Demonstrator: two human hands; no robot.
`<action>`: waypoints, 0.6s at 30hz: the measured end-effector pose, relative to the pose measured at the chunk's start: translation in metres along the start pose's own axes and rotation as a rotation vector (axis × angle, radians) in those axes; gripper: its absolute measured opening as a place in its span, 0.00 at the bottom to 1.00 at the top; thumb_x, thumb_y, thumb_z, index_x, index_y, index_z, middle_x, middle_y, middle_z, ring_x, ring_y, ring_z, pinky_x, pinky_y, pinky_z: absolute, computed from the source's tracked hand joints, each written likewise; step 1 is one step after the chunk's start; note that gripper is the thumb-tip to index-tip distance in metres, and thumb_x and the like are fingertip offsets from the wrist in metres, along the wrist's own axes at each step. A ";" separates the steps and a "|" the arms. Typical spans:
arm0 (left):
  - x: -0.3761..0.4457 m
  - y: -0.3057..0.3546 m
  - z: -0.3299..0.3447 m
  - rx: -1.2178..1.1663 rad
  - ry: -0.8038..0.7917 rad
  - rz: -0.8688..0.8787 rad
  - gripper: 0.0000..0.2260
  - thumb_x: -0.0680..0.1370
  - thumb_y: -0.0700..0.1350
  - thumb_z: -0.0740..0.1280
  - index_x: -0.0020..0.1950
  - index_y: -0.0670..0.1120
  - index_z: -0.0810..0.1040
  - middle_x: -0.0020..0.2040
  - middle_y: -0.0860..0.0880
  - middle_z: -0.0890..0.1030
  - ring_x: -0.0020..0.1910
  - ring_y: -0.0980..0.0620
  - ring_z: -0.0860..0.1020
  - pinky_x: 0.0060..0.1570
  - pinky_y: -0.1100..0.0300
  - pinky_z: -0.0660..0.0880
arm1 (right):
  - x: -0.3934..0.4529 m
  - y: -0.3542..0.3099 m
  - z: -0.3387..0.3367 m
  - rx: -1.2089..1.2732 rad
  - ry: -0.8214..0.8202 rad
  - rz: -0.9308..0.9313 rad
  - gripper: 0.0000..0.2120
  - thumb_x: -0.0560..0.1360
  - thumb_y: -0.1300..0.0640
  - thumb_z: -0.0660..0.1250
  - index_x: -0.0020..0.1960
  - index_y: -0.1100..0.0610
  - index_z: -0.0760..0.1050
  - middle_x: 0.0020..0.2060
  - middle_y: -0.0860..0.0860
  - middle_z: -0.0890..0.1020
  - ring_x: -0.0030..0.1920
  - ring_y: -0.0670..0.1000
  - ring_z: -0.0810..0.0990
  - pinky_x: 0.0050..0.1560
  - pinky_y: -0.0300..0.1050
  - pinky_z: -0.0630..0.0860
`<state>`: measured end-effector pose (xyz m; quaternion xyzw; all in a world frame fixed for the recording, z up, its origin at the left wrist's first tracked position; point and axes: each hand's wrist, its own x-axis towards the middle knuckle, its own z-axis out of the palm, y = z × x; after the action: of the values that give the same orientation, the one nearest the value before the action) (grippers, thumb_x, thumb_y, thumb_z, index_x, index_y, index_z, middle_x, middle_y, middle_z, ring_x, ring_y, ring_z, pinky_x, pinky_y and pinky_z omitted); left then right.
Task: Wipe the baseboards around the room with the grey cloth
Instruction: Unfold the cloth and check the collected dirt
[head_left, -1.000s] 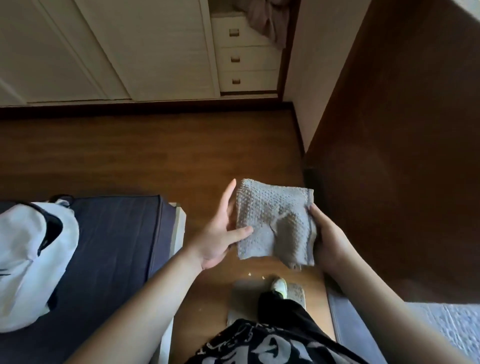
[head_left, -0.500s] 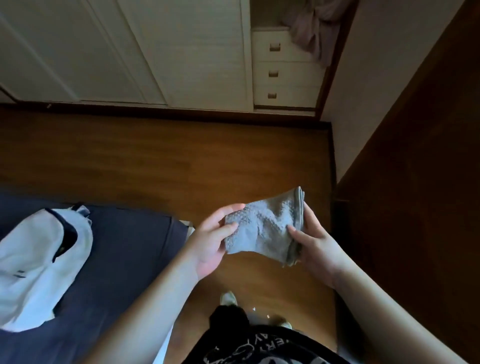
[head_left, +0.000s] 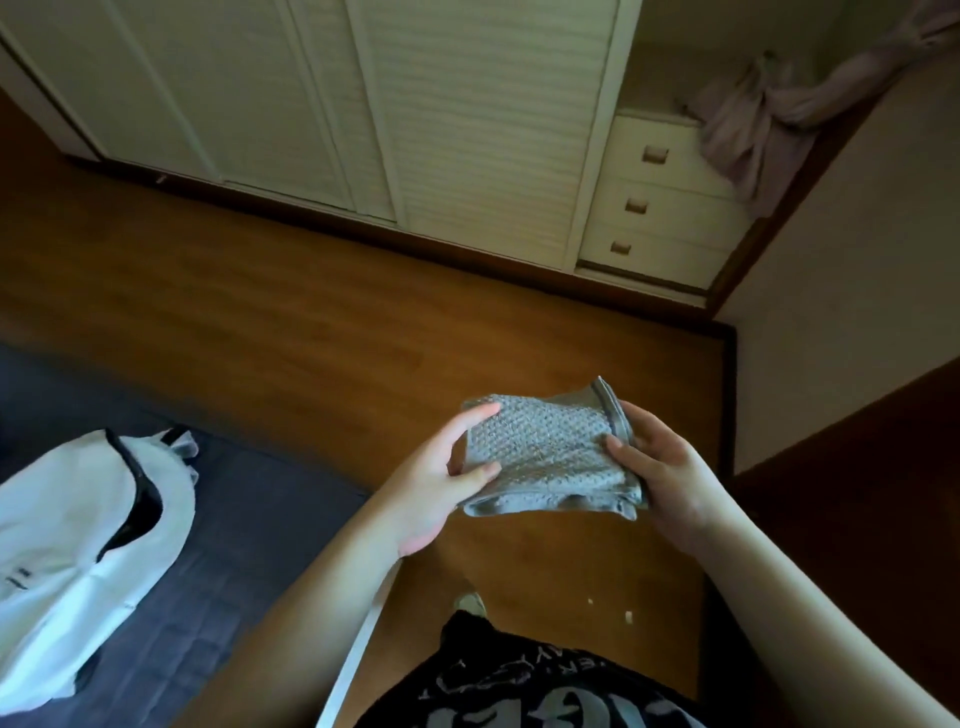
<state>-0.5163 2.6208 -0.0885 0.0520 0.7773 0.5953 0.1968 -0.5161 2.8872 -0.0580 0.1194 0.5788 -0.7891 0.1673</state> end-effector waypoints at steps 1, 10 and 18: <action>0.012 0.003 -0.010 -0.013 -0.004 -0.014 0.30 0.73 0.62 0.70 0.73 0.69 0.65 0.74 0.69 0.64 0.76 0.63 0.59 0.75 0.44 0.59 | 0.014 -0.005 0.005 -0.002 0.003 0.001 0.22 0.78 0.69 0.62 0.70 0.58 0.70 0.59 0.62 0.81 0.52 0.61 0.82 0.50 0.51 0.82; 0.125 0.047 -0.067 0.023 0.148 0.065 0.20 0.77 0.49 0.70 0.65 0.67 0.73 0.63 0.76 0.70 0.63 0.78 0.66 0.58 0.71 0.64 | 0.123 -0.013 0.011 -0.170 -0.074 0.065 0.33 0.69 0.64 0.73 0.72 0.54 0.67 0.57 0.56 0.84 0.59 0.56 0.82 0.54 0.48 0.81; 0.240 0.084 -0.098 0.435 -0.127 0.139 0.18 0.81 0.40 0.65 0.62 0.65 0.75 0.64 0.69 0.71 0.66 0.68 0.69 0.58 0.74 0.69 | 0.259 -0.060 -0.032 -0.474 -0.046 0.153 0.14 0.77 0.42 0.65 0.62 0.33 0.72 0.64 0.44 0.77 0.59 0.45 0.80 0.62 0.48 0.77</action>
<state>-0.7856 2.6318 -0.0467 0.1839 0.8679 0.4214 0.1878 -0.7779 2.9013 -0.1139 0.1022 0.7328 -0.6190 0.2632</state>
